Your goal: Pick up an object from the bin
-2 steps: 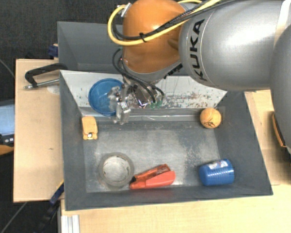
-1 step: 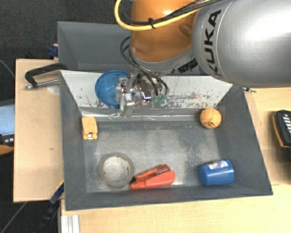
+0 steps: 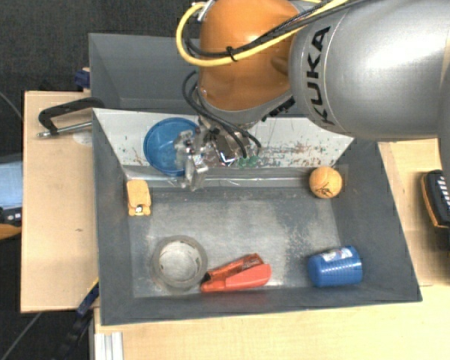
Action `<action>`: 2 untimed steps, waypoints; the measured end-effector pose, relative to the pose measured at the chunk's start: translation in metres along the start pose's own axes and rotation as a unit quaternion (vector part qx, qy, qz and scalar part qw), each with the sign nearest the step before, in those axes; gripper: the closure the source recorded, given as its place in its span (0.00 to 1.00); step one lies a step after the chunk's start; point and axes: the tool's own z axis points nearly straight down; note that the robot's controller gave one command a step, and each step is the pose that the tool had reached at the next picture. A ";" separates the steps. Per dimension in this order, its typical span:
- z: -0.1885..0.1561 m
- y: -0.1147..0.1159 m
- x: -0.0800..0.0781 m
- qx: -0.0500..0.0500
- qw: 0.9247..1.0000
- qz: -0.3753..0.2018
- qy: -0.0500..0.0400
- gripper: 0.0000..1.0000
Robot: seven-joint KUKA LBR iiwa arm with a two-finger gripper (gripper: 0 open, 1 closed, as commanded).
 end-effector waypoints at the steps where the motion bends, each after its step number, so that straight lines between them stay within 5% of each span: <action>1: 0.047 0.001 0.005 -0.001 1.000 -0.002 0.007 1.00; 2: 0.062 0.012 0.000 -0.001 1.000 0.013 0.000 1.00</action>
Offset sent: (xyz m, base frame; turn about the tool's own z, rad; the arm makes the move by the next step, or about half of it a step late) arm -0.0029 0.0119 -0.0644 0.0275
